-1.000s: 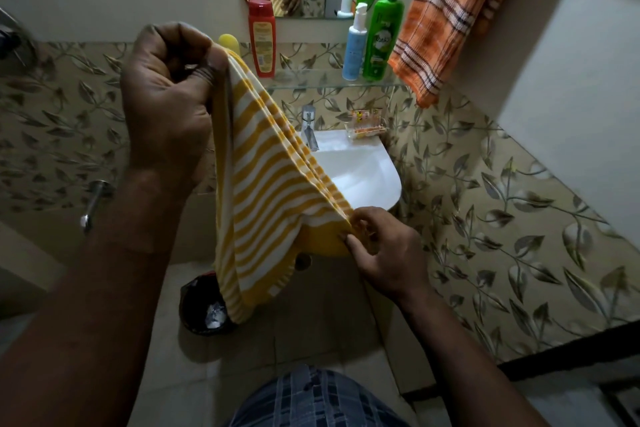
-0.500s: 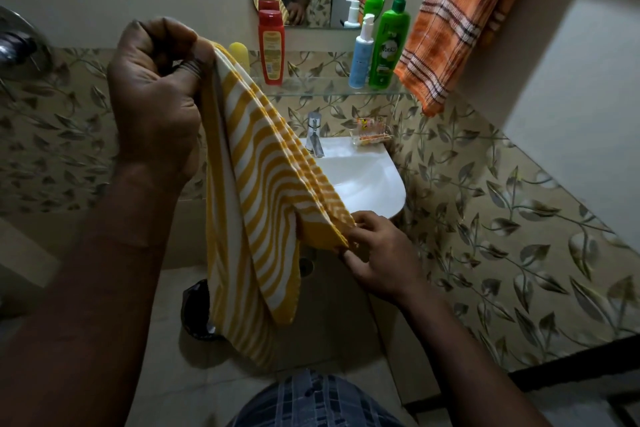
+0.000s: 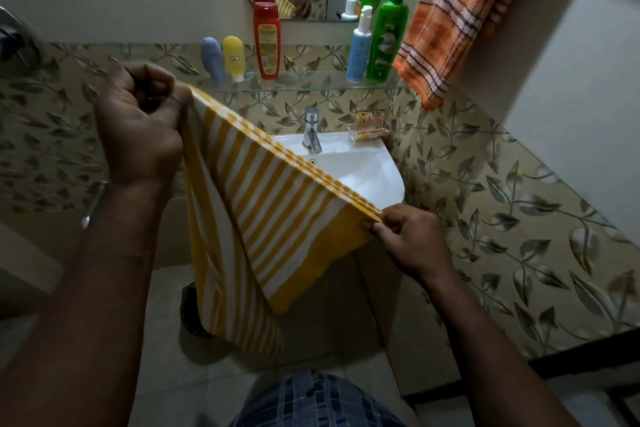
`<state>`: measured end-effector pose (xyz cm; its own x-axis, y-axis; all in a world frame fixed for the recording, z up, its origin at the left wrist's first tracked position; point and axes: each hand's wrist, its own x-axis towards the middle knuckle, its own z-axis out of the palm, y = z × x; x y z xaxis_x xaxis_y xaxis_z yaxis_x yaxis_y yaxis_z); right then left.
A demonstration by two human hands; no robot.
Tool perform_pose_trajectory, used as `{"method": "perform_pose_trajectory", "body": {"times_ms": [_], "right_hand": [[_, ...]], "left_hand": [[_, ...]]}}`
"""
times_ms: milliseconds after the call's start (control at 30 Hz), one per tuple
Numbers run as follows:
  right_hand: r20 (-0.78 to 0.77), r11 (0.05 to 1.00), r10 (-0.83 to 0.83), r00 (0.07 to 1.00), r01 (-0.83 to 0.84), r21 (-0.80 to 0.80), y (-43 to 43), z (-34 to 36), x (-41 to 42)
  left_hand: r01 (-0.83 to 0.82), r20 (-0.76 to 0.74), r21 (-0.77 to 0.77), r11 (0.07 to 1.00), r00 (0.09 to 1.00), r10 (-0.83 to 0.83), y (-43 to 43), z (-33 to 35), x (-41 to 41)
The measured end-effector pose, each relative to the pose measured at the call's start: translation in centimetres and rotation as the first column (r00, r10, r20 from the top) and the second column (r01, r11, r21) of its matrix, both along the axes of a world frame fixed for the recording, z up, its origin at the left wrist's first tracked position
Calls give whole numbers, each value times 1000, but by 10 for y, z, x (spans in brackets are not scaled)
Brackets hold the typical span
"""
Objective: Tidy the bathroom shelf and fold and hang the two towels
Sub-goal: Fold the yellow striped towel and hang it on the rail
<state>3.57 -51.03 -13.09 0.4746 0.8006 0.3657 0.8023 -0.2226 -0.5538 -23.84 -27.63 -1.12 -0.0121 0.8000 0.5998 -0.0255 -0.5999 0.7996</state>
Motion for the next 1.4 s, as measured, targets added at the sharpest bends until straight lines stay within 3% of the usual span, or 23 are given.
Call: {"method": "perform_pose_trajectory", "body": {"times_ms": [267, 400, 667, 800, 967, 1067, 1133, 1267, 1400], "right_hand": [[-312, 981, -149, 938, 181, 74, -4, 14, 21], [-270, 966, -203, 941, 237, 99, 0, 21, 24], [-279, 966, -196, 940, 234, 110, 8, 48, 36], [-371, 953, -226, 901, 283, 108, 10, 41, 41], [-427, 898, -419, 801, 435, -65, 19, 14, 31], [-407, 868, -489, 771, 476, -141, 16, -9, 10], [-487, 896, -435, 758, 421, -145, 14, -19, -15], [-741, 971, -164, 651, 239, -5, 19, -20, -64], [-645, 986, -132, 752, 167, -6, 18, -16, -79]], "left_hand": [[-48, -56, -134, 990, 998, 40, -2, -57, 1], [-74, -138, -123, 990, 989, 57, -2, -64, -1], [-94, -132, -227, 969, 989, 65, -8, -79, -2], [-152, -204, -269, 951, 974, 98, -16, -84, 8], [-220, -313, -314, 924, 943, 118, -49, -94, 39], [-206, -339, -429, 880, 939, 55, -74, -115, 64], [-156, -315, -485, 861, 949, -6, -93, -125, 73], [-19, -256, -474, 880, 960, -117, -133, -128, 87], [50, -281, -458, 887, 939, -198, -151, -126, 92]]}}
